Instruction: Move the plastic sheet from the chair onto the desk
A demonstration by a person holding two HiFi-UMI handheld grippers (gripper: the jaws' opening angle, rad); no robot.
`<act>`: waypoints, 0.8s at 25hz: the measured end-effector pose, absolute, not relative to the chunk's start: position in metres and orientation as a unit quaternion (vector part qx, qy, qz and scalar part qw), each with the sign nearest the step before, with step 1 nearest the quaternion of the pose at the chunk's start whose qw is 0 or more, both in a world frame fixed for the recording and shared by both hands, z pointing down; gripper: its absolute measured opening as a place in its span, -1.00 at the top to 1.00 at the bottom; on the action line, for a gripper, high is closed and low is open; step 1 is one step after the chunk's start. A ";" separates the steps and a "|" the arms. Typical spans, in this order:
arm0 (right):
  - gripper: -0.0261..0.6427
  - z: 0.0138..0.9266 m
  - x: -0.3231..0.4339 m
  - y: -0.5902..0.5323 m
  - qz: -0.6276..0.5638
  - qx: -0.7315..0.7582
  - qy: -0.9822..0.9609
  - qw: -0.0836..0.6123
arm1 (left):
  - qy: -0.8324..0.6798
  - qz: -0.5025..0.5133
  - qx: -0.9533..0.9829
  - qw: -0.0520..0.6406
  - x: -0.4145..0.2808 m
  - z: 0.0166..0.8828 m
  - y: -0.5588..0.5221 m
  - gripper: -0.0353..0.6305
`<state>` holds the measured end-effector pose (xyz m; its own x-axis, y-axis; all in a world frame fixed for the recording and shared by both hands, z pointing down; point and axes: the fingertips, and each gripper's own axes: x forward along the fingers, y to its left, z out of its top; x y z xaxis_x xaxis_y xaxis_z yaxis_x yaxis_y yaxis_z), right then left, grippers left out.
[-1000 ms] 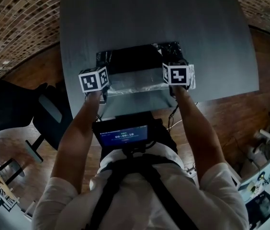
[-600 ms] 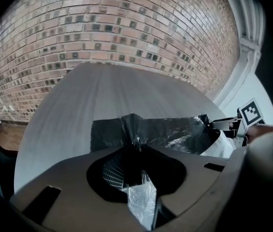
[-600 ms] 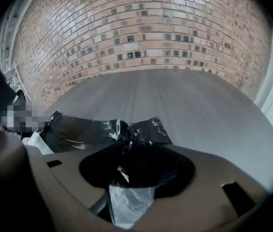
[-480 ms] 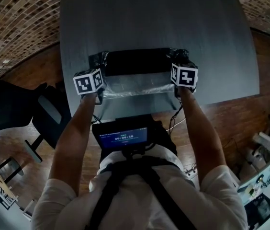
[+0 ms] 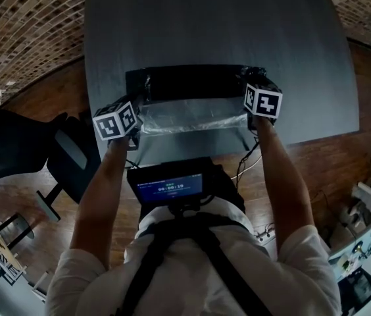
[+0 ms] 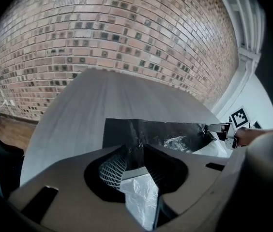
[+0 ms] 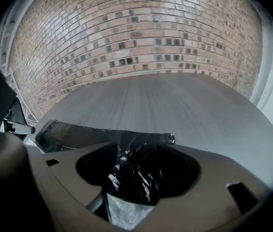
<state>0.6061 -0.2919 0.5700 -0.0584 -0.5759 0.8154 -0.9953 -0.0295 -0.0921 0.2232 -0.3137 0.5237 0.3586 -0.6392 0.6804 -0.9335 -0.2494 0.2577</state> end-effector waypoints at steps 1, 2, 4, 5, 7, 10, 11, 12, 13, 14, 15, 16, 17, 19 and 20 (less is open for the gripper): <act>0.12 0.568 0.610 -0.293 0.355 0.626 -0.631 0.290 | -0.519 0.222 0.759 0.323 0.225 0.521 -0.313 0.57; 0.12 0.564 0.614 -0.295 0.346 0.634 -0.629 0.289 | -0.517 0.218 0.764 0.318 0.229 0.516 -0.313 0.57; 0.12 0.547 0.616 -0.302 0.311 0.647 -0.633 0.289 | -0.504 0.210 0.781 0.302 0.249 0.505 -0.316 0.63; 0.20 0.537 0.609 -0.306 0.291 0.645 -0.645 0.289 | -0.493 0.205 0.793 0.294 0.262 0.499 -0.318 0.69; 0.57 0.527 0.573 -0.311 0.274 0.610 -0.686 0.286 | -0.464 0.196 0.816 0.283 0.293 0.493 -0.320 0.88; 0.92 0.541 0.500 -0.304 0.307 0.520 -0.739 0.297 | -0.420 0.196 0.832 0.304 0.337 0.497 -0.318 0.88; 0.92 0.546 0.479 -0.301 0.322 0.494 -0.749 0.303 | -0.412 0.199 0.830 0.318 0.347 0.502 -0.318 0.88; 0.92 0.553 0.461 -0.298 0.337 0.469 -0.755 0.310 | -0.409 0.203 0.824 0.335 0.352 0.508 -0.319 0.88; 0.92 0.559 0.447 -0.294 0.350 0.448 -0.758 0.318 | -0.411 0.207 0.815 0.352 0.352 0.515 -0.321 0.88; 0.92 0.566 0.439 -0.290 0.362 0.431 -0.759 0.329 | -0.417 0.213 0.804 0.367 0.349 0.523 -0.322 0.88; 0.92 0.573 0.435 -0.286 0.373 0.418 -0.757 0.338 | -0.425 0.221 0.793 0.377 0.343 0.530 -0.323 0.88; 0.92 0.578 0.435 -0.283 0.382 0.409 -0.755 0.343 | -0.434 0.228 0.782 0.384 0.335 0.536 -0.324 0.88; 0.92 0.581 0.436 -0.282 0.390 0.403 -0.755 0.340 | -0.443 0.235 0.773 0.389 0.326 0.541 -0.324 0.88; 0.92 0.581 0.439 -0.284 0.405 0.398 -0.757 0.323 | -0.456 0.242 0.756 0.402 0.308 0.550 -0.325 0.88; 0.92 0.580 0.442 -0.287 0.411 0.397 -0.757 0.316 | -0.458 0.237 0.751 0.412 0.302 0.552 -0.325 0.88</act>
